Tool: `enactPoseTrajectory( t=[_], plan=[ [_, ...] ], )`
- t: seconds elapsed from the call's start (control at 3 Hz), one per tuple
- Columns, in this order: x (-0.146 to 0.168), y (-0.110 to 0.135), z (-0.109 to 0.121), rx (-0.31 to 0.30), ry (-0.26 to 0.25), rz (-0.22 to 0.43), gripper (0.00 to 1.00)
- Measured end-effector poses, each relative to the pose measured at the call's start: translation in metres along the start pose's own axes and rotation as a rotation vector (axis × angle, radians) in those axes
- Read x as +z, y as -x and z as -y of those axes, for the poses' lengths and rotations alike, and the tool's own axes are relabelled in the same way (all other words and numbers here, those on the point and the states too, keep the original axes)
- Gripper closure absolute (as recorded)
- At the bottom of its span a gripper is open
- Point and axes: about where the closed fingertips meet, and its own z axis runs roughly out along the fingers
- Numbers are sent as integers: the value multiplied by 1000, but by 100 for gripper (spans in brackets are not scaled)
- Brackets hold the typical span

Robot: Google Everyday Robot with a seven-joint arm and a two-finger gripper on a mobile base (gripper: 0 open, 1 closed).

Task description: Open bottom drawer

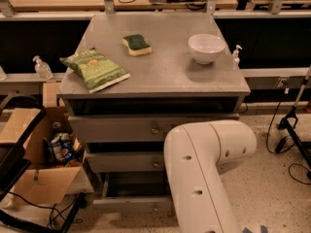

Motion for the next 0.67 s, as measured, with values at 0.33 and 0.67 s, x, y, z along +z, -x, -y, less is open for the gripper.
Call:
enactPoseTrajectory(
  t=[0.33, 0.67],
  plan=[
    [0, 0, 0, 0, 0, 0, 100],
    [0, 0, 0, 0, 0, 0, 88]
  ],
)
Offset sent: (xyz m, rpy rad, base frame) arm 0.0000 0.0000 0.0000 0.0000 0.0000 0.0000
